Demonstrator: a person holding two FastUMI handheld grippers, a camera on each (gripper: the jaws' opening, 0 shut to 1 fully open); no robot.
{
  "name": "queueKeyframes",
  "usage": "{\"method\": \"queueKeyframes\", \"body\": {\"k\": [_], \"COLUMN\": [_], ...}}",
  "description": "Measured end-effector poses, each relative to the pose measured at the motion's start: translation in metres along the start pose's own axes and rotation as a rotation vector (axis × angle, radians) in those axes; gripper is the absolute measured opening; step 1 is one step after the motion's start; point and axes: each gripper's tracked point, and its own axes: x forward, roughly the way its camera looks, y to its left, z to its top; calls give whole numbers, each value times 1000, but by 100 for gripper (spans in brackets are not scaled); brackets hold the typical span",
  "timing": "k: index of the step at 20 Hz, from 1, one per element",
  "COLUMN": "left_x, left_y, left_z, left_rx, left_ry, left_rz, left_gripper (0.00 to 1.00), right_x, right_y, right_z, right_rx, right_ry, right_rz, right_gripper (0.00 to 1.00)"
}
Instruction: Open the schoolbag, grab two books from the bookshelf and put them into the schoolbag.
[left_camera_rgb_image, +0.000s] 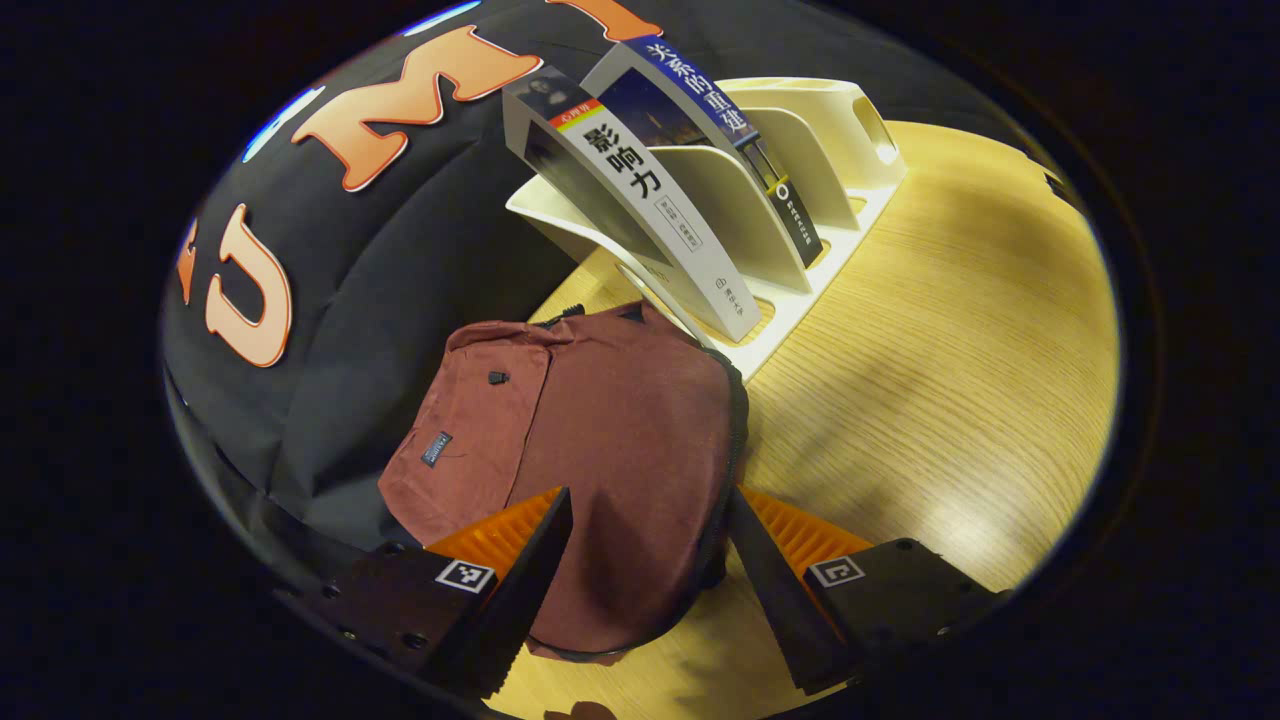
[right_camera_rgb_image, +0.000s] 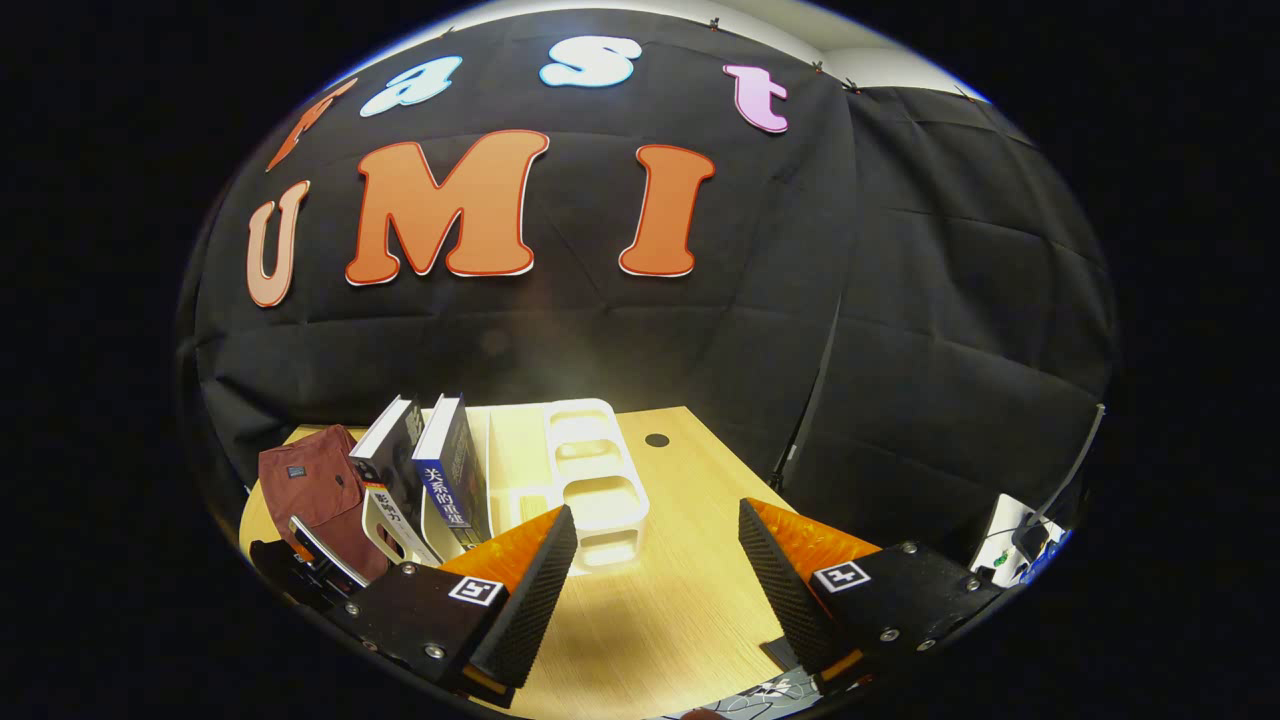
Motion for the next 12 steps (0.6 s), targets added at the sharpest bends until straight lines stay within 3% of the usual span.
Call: {"method": "queueKeyframes", "body": {"k": [5,12], "left_x": [-4,-2], "left_y": [26,43], "left_z": [5,7], "left_rx": [28,32], "left_ry": [-4,31], "left_rz": [10,-44], "left_gripper": [99,96], "right_x": [9,15], "right_y": [17,18], "right_z": [3,-1], "right_rx": [26,41], "right_ry": [-5,8], "right_rz": [41,46], "right_gripper": [97,97]}}
